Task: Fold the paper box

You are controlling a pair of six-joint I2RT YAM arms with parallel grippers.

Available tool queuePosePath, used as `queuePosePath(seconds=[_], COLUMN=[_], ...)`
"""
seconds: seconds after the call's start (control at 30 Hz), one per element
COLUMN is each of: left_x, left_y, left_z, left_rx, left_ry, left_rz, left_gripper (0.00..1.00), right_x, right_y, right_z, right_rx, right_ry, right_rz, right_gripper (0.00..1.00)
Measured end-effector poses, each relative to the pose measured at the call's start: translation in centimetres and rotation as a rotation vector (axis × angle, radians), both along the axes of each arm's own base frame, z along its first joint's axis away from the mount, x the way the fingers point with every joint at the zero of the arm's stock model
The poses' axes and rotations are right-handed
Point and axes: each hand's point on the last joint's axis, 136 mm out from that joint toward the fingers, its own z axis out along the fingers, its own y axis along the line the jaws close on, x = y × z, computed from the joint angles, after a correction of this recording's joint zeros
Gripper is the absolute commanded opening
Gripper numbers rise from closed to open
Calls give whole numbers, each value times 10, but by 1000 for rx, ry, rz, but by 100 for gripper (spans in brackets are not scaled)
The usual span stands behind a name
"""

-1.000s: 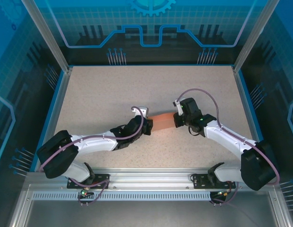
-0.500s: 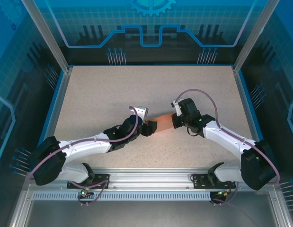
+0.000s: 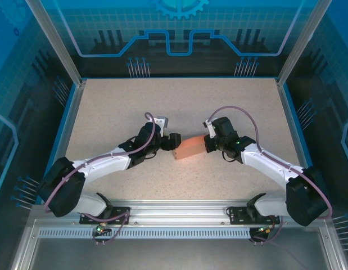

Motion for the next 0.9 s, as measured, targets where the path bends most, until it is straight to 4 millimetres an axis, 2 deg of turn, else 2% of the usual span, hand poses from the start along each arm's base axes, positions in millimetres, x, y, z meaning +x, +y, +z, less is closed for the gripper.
queuePosePath(seconds=[0.13,0.4,0.73,0.9], left_x=[-4,-7,-8,-6], left_y=[-5,-11,-13,-14], left_z=[-11,-15,-19,-20], left_rx=[-10,-32,-56,-59], left_ry=[45,71,80,75], left_rz=[-26,-51,-49,-49], left_gripper=[76,75,73,73], right_x=[0,0,-5,-11], right_y=[0,0,-3,-6], right_z=[0,0,1,8], right_rx=[0,0,-11,-13], right_ry=[0,-1,9,6], right_rz=[0,-1,6,15], right_gripper=[1,3,19,25])
